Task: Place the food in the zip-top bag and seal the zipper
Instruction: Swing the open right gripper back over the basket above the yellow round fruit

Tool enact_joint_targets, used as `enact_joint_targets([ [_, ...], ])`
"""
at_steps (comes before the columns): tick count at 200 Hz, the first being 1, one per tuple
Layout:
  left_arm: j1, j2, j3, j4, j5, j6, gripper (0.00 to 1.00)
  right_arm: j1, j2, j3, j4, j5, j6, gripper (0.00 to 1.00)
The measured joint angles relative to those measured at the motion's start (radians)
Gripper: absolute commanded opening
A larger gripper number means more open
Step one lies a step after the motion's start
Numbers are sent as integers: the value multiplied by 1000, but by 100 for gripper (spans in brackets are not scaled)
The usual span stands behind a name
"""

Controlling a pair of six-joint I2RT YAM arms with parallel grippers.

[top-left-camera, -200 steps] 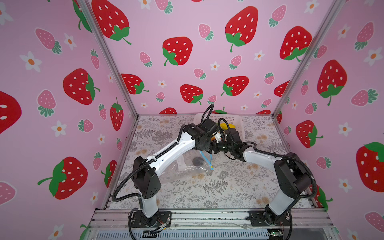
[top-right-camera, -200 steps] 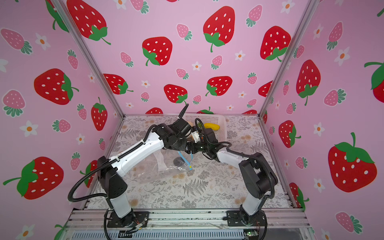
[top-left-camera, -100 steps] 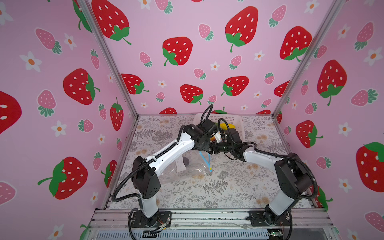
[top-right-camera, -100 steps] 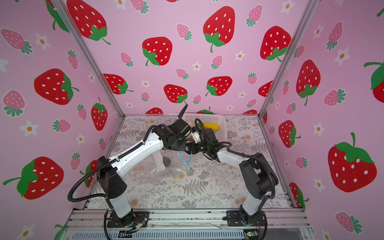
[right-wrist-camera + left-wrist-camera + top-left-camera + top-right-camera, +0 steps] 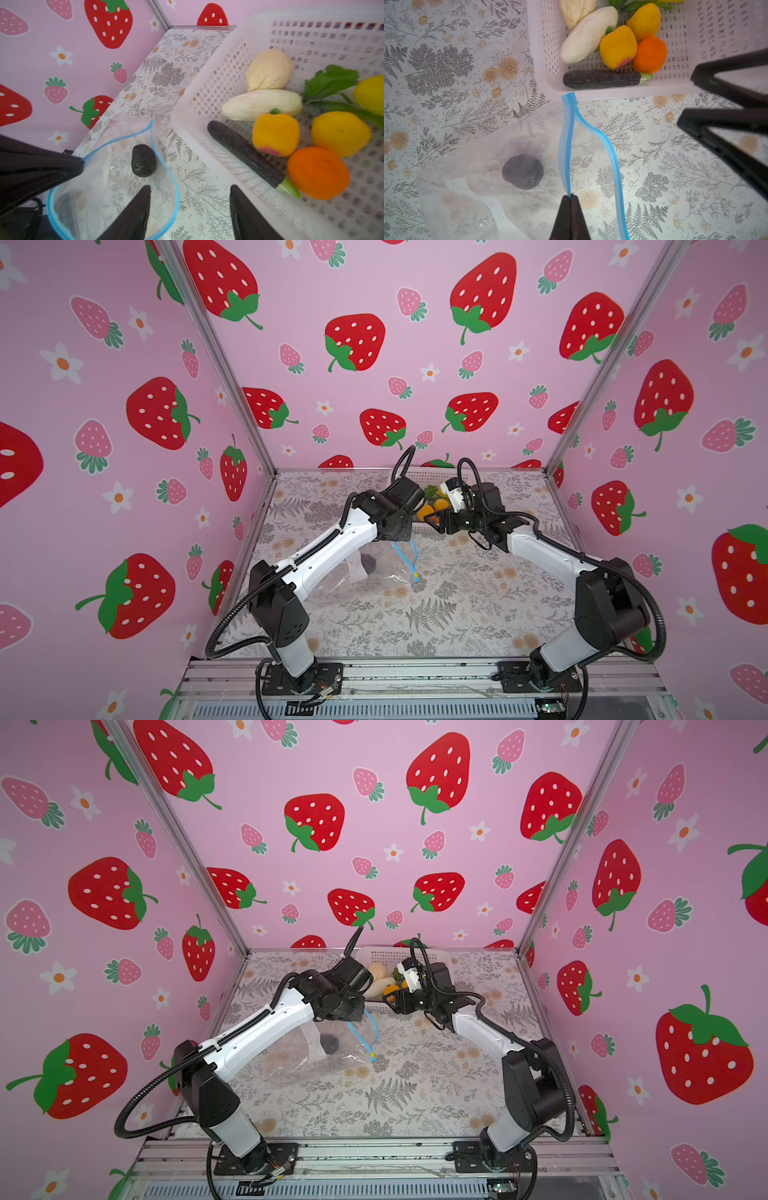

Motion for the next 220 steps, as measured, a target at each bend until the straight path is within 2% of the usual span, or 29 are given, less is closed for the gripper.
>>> enact_joint_targets([
  [52,7,-23,-25,23,16,0,0,-24,117,176,-114,140,-37,62],
  [133,15,-33,-35,46,37,-1,0,-41,366,449,-252,283,-52,61],
  [220,16,-33,-51,62,49,-14,0,-80,534,568,-301,357,-72,60],
])
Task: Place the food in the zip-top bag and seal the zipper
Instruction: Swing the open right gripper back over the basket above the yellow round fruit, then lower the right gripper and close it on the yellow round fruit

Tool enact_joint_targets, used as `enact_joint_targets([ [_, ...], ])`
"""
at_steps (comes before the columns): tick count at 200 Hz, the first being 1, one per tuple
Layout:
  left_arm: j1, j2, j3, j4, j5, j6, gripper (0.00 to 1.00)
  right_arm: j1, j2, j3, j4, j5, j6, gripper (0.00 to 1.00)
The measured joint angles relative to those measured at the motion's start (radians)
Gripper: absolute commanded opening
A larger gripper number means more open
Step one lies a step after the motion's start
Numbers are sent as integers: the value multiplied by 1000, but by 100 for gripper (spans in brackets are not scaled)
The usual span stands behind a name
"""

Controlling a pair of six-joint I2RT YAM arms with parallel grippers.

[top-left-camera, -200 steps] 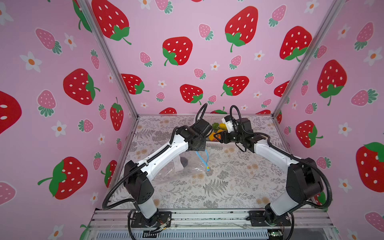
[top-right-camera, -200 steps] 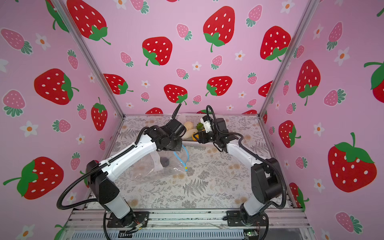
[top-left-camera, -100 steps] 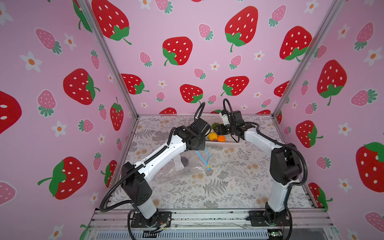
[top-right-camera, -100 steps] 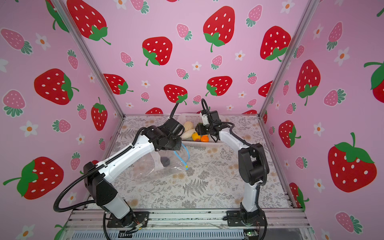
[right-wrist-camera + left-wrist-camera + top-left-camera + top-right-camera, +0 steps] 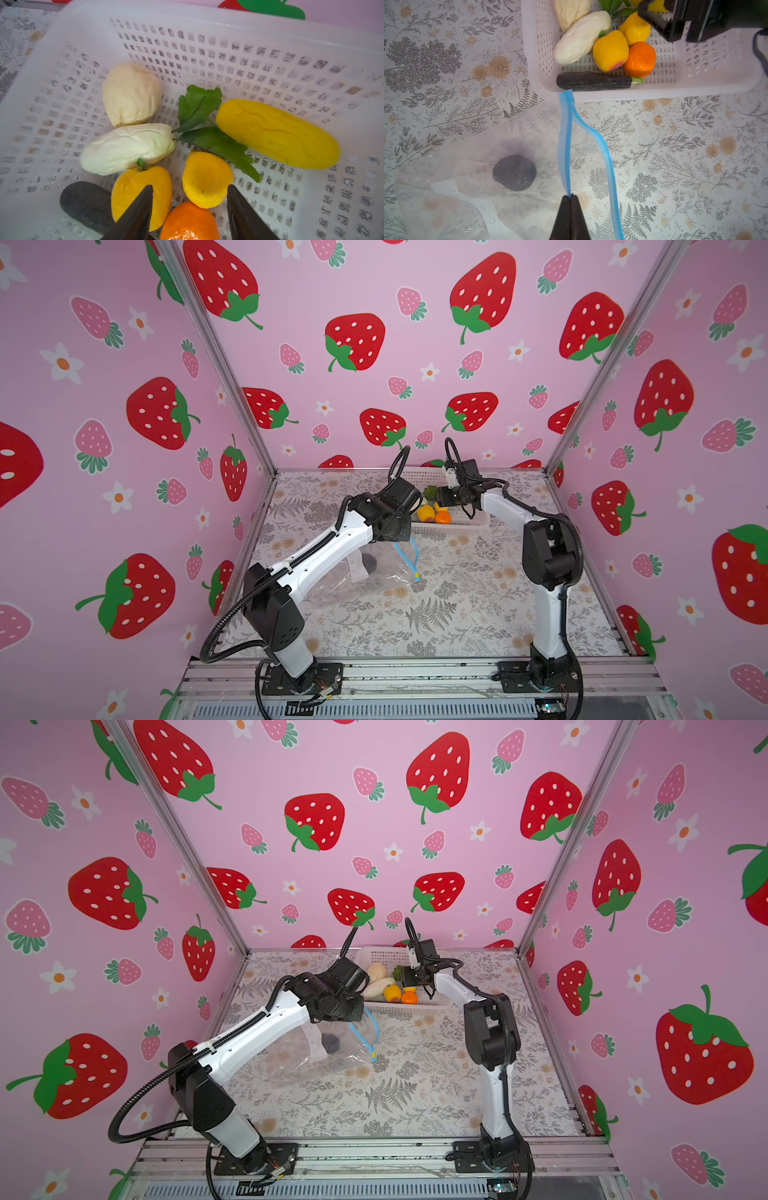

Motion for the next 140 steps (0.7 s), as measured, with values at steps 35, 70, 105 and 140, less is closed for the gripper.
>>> enact_joint_targets([
  [35,0,0,0,1,5,-3,0,-1,45,8,-13,10,-2,62],
  [70,0,0,0,1,6,-3,0,-1,80,34,-29,24,-4,64],
  [105,0,0,0,7,6,-3,0,-2,117,58,-40,30,-4,67],
  [140,0,1,0,12,8,-3,0,-5,151,90,-59,42,-4,66],
])
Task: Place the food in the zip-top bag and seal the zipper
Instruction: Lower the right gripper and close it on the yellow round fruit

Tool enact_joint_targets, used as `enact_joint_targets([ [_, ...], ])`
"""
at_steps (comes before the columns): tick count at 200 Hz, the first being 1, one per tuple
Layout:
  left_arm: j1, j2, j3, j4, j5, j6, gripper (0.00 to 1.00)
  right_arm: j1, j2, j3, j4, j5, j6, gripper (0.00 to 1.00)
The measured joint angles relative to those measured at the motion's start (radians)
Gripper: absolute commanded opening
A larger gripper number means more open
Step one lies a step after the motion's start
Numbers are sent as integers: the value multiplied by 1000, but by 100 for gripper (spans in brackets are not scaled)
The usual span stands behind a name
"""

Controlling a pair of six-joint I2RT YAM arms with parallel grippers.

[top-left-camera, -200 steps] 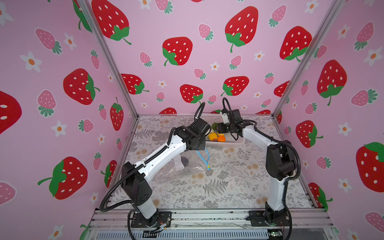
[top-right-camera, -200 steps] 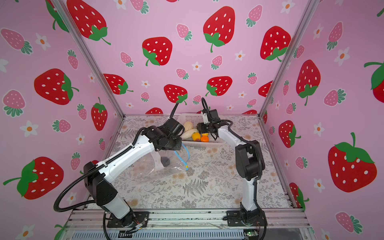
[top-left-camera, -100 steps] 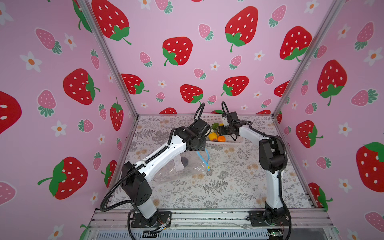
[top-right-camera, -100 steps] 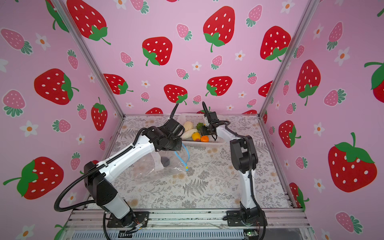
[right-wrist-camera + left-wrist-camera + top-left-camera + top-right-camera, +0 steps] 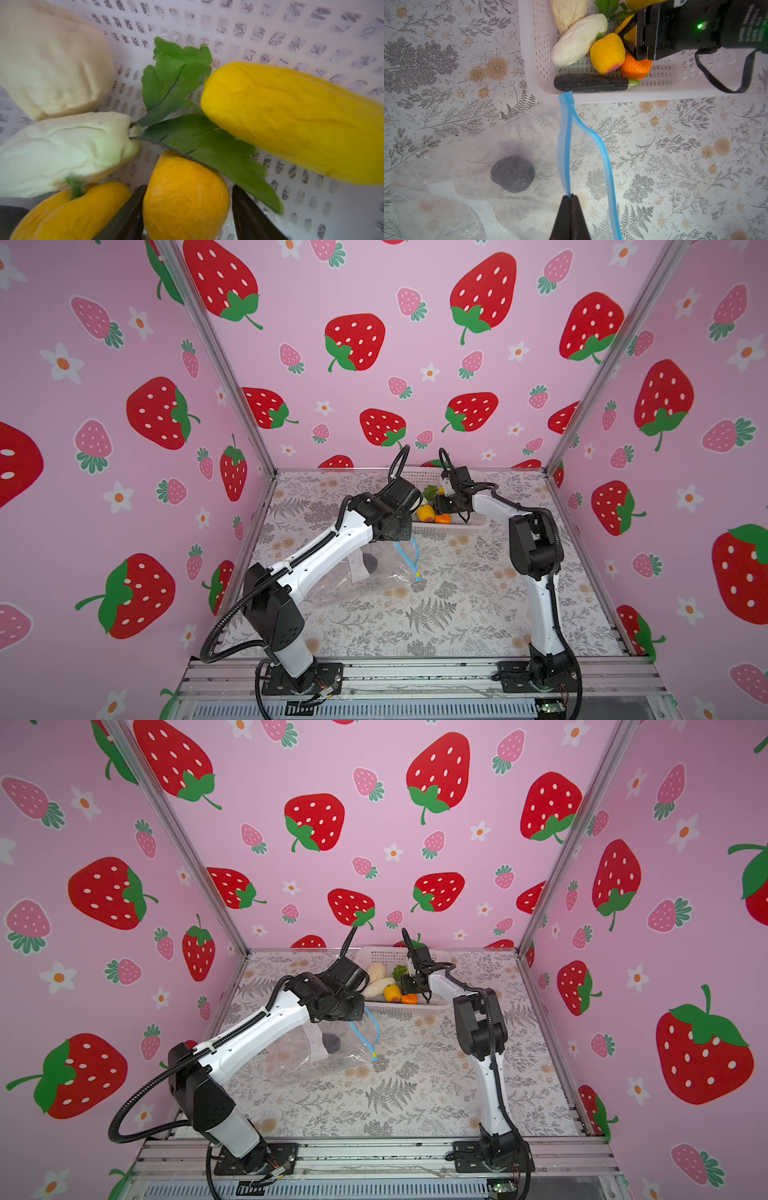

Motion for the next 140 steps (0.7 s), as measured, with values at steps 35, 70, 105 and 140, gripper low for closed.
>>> enact_joint_targets([
  [35,0,0,0,4,9,0,0,-2,2,13,-5,6,-2,60],
  [70,0,0,0,4,12,0,0,-6,2,21,-8,9,-1,57],
  [105,0,0,0,6,13,0,0,-12,2,21,-10,9,-2,57],
  [140,0,0,-5,8,13,0,0,-16,1,21,-11,9,-1,56],
])
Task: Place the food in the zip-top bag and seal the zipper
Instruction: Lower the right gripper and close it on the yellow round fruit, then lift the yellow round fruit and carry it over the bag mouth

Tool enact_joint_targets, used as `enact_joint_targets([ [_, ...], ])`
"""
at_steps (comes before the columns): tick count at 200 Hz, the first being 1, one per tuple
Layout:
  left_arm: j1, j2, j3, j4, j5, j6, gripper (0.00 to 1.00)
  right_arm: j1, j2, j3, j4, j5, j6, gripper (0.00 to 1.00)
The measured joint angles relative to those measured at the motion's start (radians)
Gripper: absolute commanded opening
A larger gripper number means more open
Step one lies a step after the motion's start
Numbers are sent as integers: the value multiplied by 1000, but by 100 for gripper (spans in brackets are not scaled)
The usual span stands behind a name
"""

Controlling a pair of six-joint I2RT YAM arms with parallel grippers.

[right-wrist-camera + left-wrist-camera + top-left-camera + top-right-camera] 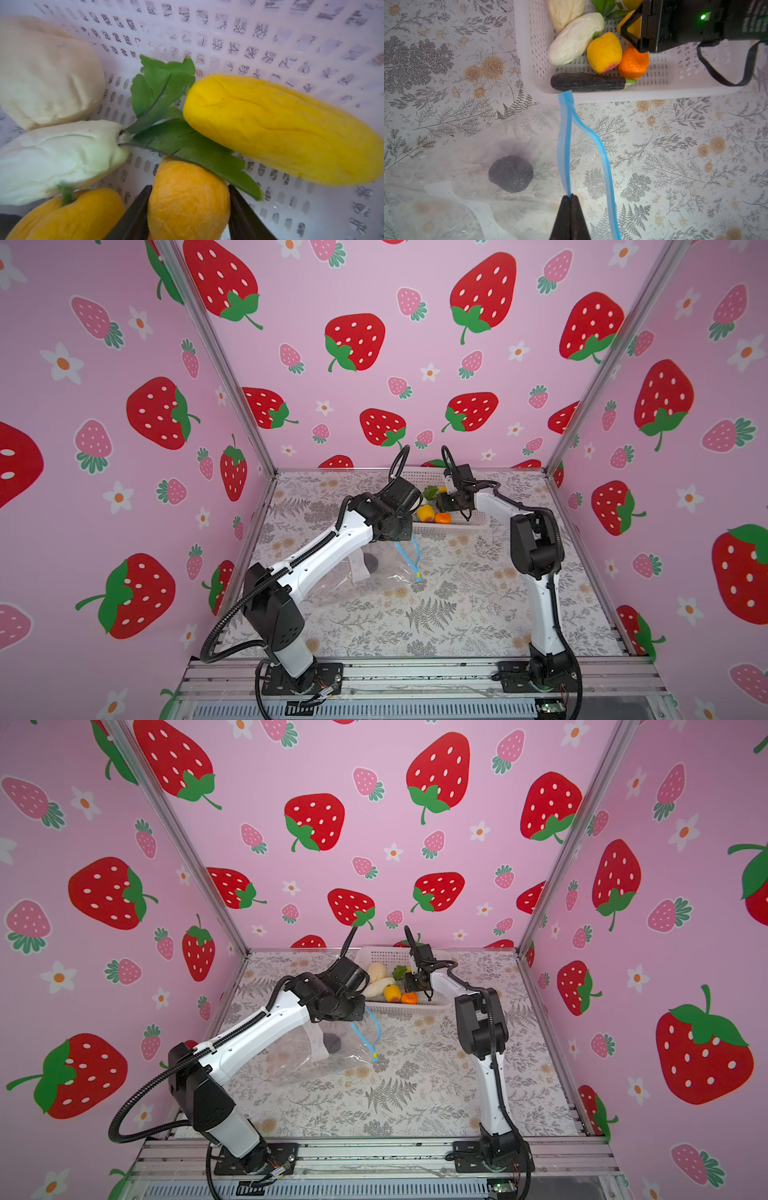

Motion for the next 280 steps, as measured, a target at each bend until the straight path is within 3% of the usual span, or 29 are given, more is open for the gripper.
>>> enact_joint_targets([
  [123,0,0,-17,27,0,0,0,-1,-164,-40,-6,-25,1,54],
  [179,0,-3,-17,39,0,0,0,0,-418,-314,36,-134,28,53],
  [227,0,-13,-23,47,8,0,0,31,-669,-592,129,-321,82,53],
  [280,0,-23,-27,56,12,-2,0,162,-717,-691,183,-442,98,53],
])
